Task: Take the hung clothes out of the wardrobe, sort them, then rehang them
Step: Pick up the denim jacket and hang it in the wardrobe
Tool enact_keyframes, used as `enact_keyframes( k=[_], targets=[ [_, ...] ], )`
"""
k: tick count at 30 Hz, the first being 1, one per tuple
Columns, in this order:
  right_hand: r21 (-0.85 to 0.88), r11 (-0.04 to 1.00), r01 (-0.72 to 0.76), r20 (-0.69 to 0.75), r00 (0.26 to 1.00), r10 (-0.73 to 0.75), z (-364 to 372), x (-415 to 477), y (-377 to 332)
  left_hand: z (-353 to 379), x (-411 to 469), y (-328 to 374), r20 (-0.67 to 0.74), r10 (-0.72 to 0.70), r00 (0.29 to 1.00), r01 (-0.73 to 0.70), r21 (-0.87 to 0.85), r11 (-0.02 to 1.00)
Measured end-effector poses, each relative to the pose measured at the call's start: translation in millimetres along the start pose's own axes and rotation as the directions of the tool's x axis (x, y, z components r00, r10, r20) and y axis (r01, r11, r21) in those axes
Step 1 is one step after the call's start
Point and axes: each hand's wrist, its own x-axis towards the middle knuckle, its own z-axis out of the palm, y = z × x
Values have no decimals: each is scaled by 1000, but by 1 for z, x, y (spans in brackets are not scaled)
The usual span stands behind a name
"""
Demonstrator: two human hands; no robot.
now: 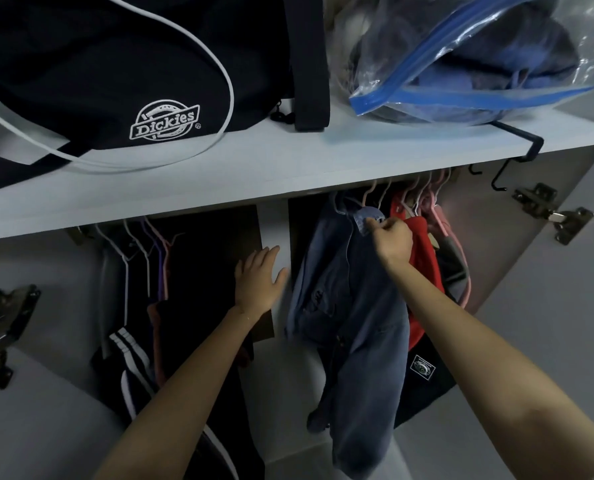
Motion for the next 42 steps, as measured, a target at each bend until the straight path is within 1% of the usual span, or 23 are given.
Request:
enact_keyframes(
  k=[8, 10, 12, 14, 16, 19, 23, 25, 27, 30, 33, 36, 39, 42],
  targets=[
    [-91, 995, 29, 0, 1000, -29, -4, 9, 12, 14, 3, 0, 26, 3, 1000, -3, 4, 1000],
    [-89, 996, 21, 6, 1000, -20, -6, 14, 14, 15, 2, 4, 36, 17, 999, -17, 5, 1000],
    [-54, 999, -3, 41, 999, 5, -9, 17, 15, 17, 2, 9, 61, 28, 998, -29, 17, 999],
    [-28, 1000, -14, 95, 995, 17, -12, 18, 16, 19, 3, 16, 79, 54, 995, -55, 21, 998],
    [-63, 998, 17, 121, 993, -10, -17, 16, 16, 22, 6, 26, 87, 86, 993, -87, 7, 996],
    [-143, 986, 90, 109, 991, -75, -27, 4, 21, 29, 10, 43, 65, 138, 988, -135, -52, 989],
    [-96, 991, 88, 101, 992, -78, -49, -17, 33, 43, 10, 72, 43, 215, 976, -209, -122, 970],
    [-186, 973, 134, 105, 988, -116, -62, -27, 44, 50, 8, 86, 34, 253, 967, -246, -141, 959],
    [-336, 923, 190, 126, 980, -156, -78, -39, 57, 57, 4, 100, -5, 300, 954, -297, -155, 942],
    [-470, 861, 196, 128, 980, -153, -96, -63, 63, 52, 3, 112, -82, 333, 939, -343, -187, 921],
    [-533, 825, 188, 116, 982, -150, -125, -87, 83, 55, -14, 135, -129, 391, 911, -409, -170, 896],
    [-560, 813, 160, 83, 987, -137, -157, -110, 98, 60, -39, 161, -128, 437, 890, -454, -178, 873],
    [-572, 808, 141, 40, 989, -145, -195, -137, 107, 66, -75, 191, -96, 478, 873, -488, -192, 852],
    [-634, 757, 158, 25, 983, -184, -233, -175, 119, 75, -117, 219, -37, 500, 865, -498, -183, 848]
  ],
)
